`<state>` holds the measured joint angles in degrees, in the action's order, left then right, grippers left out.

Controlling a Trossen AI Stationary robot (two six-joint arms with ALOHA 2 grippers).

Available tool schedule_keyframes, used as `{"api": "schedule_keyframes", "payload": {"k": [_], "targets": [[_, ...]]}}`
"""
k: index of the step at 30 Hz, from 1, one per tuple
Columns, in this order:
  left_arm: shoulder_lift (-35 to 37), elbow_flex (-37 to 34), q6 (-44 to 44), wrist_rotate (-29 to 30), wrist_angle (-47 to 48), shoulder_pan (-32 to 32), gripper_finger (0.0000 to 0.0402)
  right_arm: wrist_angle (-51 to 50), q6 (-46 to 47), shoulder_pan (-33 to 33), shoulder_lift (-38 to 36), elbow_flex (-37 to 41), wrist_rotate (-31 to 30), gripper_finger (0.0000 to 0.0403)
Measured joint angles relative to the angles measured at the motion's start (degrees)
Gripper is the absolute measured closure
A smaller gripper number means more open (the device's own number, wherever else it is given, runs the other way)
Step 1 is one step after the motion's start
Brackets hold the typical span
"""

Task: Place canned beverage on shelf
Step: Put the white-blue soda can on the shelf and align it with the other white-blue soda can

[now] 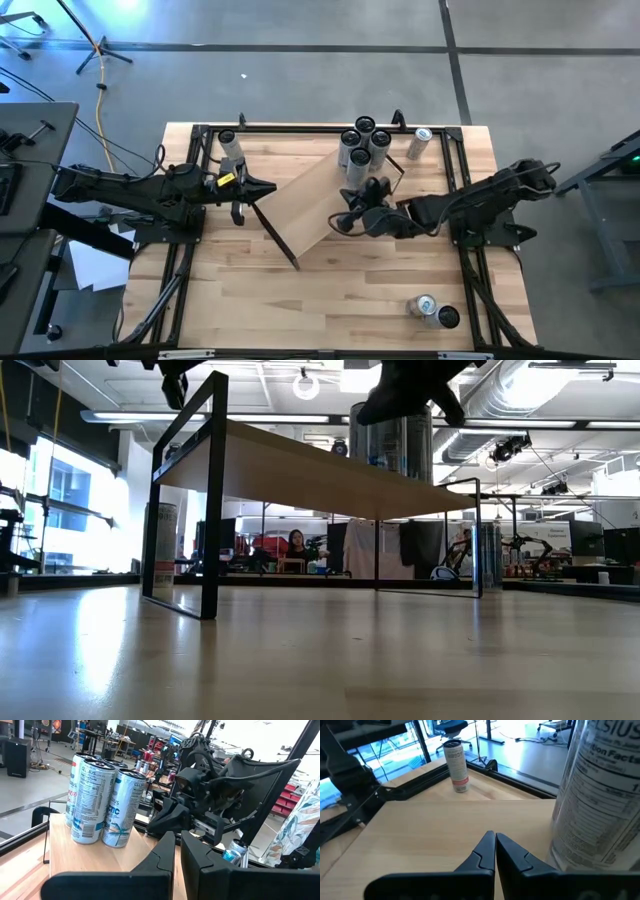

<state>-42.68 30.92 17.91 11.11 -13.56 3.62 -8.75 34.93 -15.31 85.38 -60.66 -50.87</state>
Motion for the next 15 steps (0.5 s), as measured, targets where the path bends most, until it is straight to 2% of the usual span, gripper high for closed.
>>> {"api": "schedule_keyframes", "payload": {"k": [15], "targets": [[0.0, 0.0, -0.1, 2.1, 0.0, 0.0, 0.0398, 0.1, -0.4, 0.0, 0.0, 0.0, 3.5, 0.0403]]}}
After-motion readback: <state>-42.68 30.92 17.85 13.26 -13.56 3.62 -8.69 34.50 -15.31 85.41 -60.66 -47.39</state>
